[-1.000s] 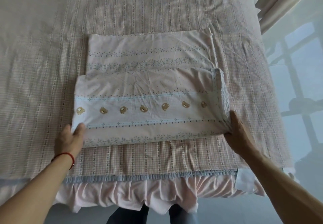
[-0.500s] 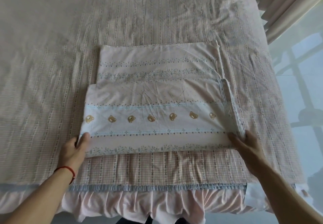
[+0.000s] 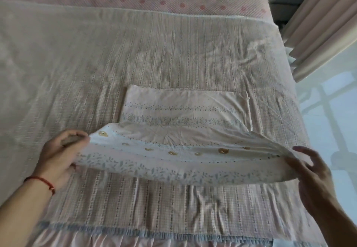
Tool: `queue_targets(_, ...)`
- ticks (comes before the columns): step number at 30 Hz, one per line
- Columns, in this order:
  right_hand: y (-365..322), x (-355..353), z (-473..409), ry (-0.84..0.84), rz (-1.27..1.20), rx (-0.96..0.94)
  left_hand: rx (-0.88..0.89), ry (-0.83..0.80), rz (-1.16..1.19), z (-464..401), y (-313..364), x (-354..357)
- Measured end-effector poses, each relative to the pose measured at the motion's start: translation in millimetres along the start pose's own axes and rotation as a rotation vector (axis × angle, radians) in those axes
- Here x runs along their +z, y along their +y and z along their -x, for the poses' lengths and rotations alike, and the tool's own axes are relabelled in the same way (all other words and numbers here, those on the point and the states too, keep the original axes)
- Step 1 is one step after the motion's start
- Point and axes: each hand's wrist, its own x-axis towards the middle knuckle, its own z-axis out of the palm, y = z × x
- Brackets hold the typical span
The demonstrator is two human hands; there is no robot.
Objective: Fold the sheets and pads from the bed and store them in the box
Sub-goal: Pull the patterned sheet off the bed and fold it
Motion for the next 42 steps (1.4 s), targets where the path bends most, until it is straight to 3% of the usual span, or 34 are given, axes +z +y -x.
queue_targets(5, -75, 48, -86, 0.159, -0.107, -0.066, -0.057, 0.043, 0.033, -100, 87, 23)
queue_targets(7, -96, 65, -129, 0.212, -0.129, -0.029, -0.109, -0.024, -0.019, -146, 112, 35)
queue_targets(13, -121, 110, -257, 0.285, -0.004, 0.023, -0.255, -0.015, -0.041, -235, 162, 95)
queue_targets(15, -114, 134, -274, 0.276, 0.135, -0.019, -0.157, 0.046, -0.155, -243, 159, 124)
queue_targets(17, -95, 162, -266, 0.218, 0.434, -0.251, 0.072, 0.182, -0.556, -256, 126, 159)
queue_targets(19, -54, 186, -250, -0.027, 0.874, -0.460, 0.197, 0.068, -0.881, -248, 76, 188)
queue_targets(20, -34, 192, -248, -0.153, 1.051, -0.451, 0.214, -0.031, -1.000, -249, 48, 199)
queue_targets(22, 6, 194, -262, -0.300, 1.204, -0.260, 0.185, -0.144, -1.129, -258, 2, 212)
queue_targets(24, 35, 191, -278, -0.287, 1.210, -0.195, 0.215, -0.035, -1.117, -268, -30, 219)
queue_targets(26, 51, 196, -285, -0.226, 1.207, -0.262, 0.313, 0.066, -1.133, -271, -41, 226)
queue_targets(34, 63, 204, -293, -0.192, 1.268, -0.281, 0.344, 0.053, -1.222, -277, -49, 236)
queue_targets(37, 45, 210, -287, -0.124, 1.270, -0.292, 0.326, 0.122, -1.248, -268, -31, 234)
queue_targets(39, 22, 236, -284, -0.058, 1.204, -0.470, 0.488, 0.125, -1.191, -257, -4, 257)
queue_targets(42, -5, 304, -295, -0.205, 1.111, -0.566, 0.722, -0.039, -1.139, -243, 37, 334)
